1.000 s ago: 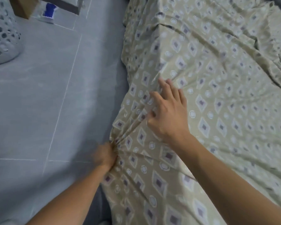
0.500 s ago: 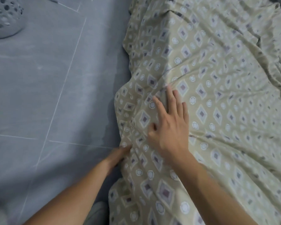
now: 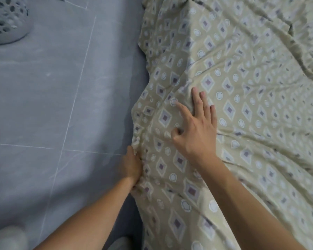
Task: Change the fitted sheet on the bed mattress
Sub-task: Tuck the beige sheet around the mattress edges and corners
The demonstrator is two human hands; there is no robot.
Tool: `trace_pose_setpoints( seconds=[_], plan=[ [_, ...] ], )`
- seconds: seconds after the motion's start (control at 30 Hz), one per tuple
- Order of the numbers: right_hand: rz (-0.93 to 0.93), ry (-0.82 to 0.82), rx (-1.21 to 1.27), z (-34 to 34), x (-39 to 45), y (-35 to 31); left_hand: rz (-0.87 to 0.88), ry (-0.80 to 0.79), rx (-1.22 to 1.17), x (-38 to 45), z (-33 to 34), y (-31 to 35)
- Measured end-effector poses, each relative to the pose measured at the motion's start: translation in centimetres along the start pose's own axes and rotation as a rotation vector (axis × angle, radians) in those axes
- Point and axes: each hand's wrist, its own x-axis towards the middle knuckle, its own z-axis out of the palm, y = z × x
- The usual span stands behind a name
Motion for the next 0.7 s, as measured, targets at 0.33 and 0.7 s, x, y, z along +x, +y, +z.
trace_pose_setpoints(
  seconds=[0.33, 0.7],
  plan=[
    [-0.118, 0.020, -0.185, 1.7, -1.3, -0.6, 0.178, -0.013, 0.245, 3.2, 4.4, -2.7],
    [0.065, 0.078, 0.170, 0.4, -4.4, -0.7, 0.349, -0.015, 0.368, 1.4, -1.9, 0.0]
  ],
)
